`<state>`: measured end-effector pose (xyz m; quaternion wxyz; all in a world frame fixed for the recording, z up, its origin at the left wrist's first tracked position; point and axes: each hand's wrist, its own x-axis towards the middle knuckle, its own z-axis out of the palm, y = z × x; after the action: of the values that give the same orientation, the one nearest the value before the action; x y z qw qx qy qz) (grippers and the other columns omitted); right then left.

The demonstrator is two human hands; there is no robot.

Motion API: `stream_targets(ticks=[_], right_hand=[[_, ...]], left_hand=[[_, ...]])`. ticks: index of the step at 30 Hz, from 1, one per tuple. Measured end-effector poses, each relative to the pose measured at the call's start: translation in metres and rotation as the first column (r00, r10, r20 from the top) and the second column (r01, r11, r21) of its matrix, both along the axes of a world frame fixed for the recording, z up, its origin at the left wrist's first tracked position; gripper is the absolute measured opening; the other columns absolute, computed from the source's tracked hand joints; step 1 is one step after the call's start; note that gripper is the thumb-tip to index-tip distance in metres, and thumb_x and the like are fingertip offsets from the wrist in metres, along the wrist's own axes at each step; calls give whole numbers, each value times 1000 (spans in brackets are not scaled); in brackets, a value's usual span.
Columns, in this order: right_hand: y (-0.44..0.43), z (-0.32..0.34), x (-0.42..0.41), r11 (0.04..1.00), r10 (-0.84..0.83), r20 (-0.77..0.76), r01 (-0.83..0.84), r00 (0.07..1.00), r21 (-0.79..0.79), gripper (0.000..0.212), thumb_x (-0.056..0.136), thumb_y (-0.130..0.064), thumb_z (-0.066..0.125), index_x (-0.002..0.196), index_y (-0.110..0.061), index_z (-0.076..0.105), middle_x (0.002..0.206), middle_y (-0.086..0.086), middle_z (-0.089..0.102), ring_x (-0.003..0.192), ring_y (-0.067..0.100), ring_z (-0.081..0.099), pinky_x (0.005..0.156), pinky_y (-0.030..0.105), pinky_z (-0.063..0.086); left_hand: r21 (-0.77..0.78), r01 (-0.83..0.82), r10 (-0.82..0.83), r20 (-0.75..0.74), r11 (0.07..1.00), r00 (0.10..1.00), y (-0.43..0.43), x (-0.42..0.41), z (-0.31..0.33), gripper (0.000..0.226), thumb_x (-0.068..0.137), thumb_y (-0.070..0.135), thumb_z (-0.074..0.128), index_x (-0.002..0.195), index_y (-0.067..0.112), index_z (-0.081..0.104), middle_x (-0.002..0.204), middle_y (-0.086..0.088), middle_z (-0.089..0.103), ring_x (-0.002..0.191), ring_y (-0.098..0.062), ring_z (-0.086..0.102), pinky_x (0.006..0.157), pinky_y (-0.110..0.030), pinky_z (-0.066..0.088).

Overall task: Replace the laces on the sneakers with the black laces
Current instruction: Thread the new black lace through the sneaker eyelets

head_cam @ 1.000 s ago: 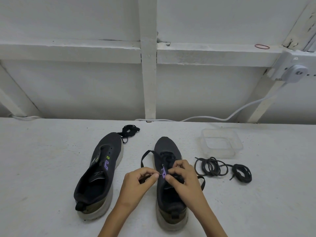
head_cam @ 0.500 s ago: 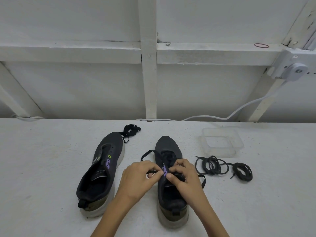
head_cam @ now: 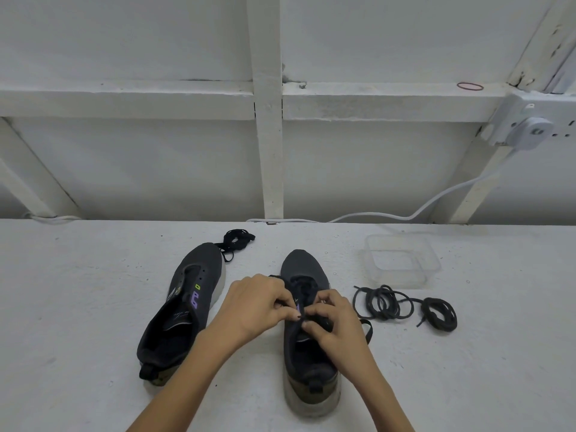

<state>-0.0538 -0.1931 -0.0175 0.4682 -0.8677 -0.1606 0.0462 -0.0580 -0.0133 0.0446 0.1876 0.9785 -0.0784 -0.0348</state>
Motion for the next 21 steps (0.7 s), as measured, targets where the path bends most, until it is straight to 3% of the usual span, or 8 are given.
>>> stream_targets(ticks=[5,8,14,17,21], right_hand=[[2,3,1,994,-32,-50,37,998,101,5,70,-35,66,74,-38,68,98,-20,53,103,6,52,82,21,45],[4,3,-2,994,-11,-33,14,999,105,5,72,-39,62,71,-44,61,98,-20,53,104,6,51,83,19,40],[-1,3,1,993,51,-19,-49,999,108,5,70,-50,59,73,-52,63,101,-20,52,104,8,52,86,22,43],[-2,3,1,991,54,-20,-51,998,124,5,72,-51,60,75,-50,64,101,-19,53,105,10,53,88,28,45],[-3,6,-2,989,50,-14,-47,999,139,4,71,-47,57,71,-44,59,101,-18,53,103,10,53,84,31,46]], left_hand=[[-228,-70,79,29,971,996,3,-8,-13,16,77,51,72,86,39,72,72,21,59,70,-1,54,62,-20,38],[-425,-116,127,-4,898,992,8,-16,-23,18,71,53,67,81,37,68,80,20,66,74,-7,60,68,-31,51],[-571,-136,162,-4,809,987,2,-22,-41,24,70,56,62,80,36,68,81,15,67,77,-12,61,72,-36,52],[-600,-75,130,50,797,990,-3,-24,-46,25,77,58,62,91,39,67,97,15,64,95,-11,61,82,-30,51],[-537,13,42,90,843,995,-11,-30,-50,41,81,68,56,114,45,63,125,27,49,125,-4,45,102,-17,33]])
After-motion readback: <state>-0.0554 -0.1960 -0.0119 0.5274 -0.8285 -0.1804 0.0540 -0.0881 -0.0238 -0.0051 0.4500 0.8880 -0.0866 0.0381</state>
